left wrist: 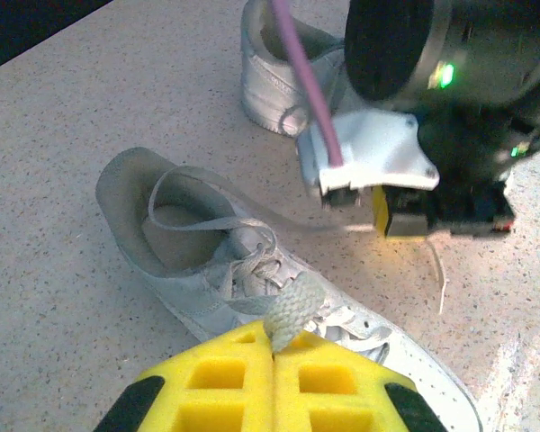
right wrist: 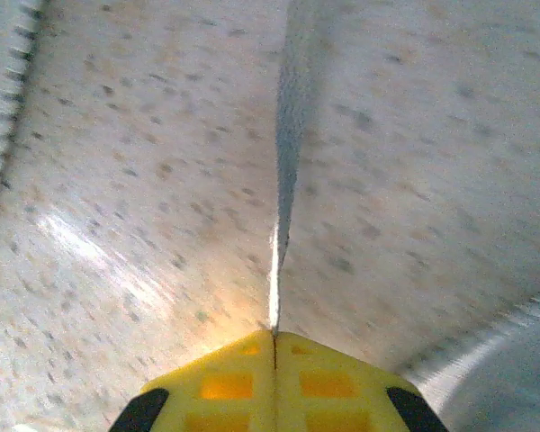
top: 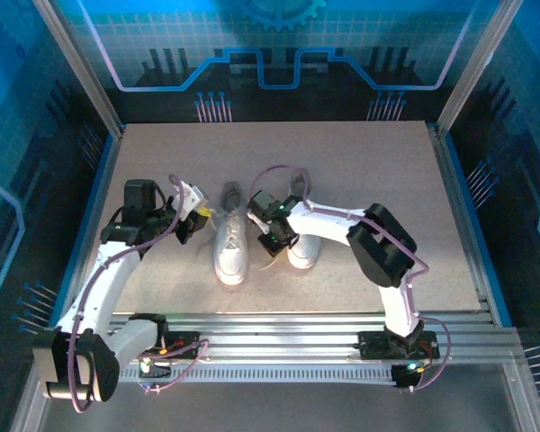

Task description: Tie the shoes

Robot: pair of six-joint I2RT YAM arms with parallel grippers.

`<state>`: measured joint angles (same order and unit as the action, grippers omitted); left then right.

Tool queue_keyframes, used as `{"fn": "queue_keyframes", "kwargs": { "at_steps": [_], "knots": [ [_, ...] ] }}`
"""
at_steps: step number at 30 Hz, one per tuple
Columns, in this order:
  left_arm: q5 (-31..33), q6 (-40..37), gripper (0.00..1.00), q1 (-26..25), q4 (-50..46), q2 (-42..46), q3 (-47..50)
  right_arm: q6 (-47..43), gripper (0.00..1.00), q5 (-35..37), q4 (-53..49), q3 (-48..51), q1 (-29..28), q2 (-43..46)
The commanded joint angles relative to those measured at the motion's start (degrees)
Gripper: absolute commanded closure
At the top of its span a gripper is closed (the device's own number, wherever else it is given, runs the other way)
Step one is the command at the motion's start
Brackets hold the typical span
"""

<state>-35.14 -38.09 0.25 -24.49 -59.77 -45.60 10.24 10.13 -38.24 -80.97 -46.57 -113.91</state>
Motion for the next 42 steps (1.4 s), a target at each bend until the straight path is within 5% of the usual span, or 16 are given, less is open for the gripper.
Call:
{"fn": "queue_keyframes", "kwargs": {
  "at_steps": [1, 6, 13, 16, 20, 24, 30, 37, 42],
  "knots": [
    [-1.31, -1.05, 1.00, -0.16, -1.57, 1.60, -1.27, -1.97, 1.00, 2.32, -1.40, -2.75, 3.73, 8.48],
    [-3.75, 0.29, 1.00, -0.58, -0.09, 2.65, -0.06, -6.44, 1.00, 1.14, 0.64, -19.79, 5.15, 5.72],
    [-6.09, 1.95, 1.00, -1.54, 3.34, 7.96, 3.24, -8.00, 1.00, -15.77, -4.54, -58.58, -1.58, -16.64],
    [-6.42, 2.74, 1.00, -2.26, 4.94, 9.52, 5.02, -7.34, 1.00, -22.04, -3.57, -64.47, -4.53, -21.15],
    [-5.61, 2.46, 1.00, -2.54, 4.27, 9.76, 5.24, -7.15, 0.68, -22.62, -0.96, -59.47, -5.52, -18.33],
    [-4.64, 3.31, 1.00, -2.54, 4.40, 8.43, 4.50, -5.96, 0.51, -21.65, 0.80, -52.71, -3.06, -12.27],
    [-4.93, 4.56, 1.00, -2.47, 2.43, 4.01, 0.53, -8.90, 0.46, -20.50, 12.05, -30.70, 1.46, 2.07],
    [-5.12, 4.00, 1.00, -2.11, -4.12, -1.72, -6.92, -15.66, 0.35, -24.18, 46.69, 10.87, 4.05, 21.95],
    [-5.48, 4.21, 1.00, -1.90, -7.37, -5.01, -12.20, -17.41, 0.29, -27.99, 49.32, 12.31, 3.09, 20.02]
  ]
}}
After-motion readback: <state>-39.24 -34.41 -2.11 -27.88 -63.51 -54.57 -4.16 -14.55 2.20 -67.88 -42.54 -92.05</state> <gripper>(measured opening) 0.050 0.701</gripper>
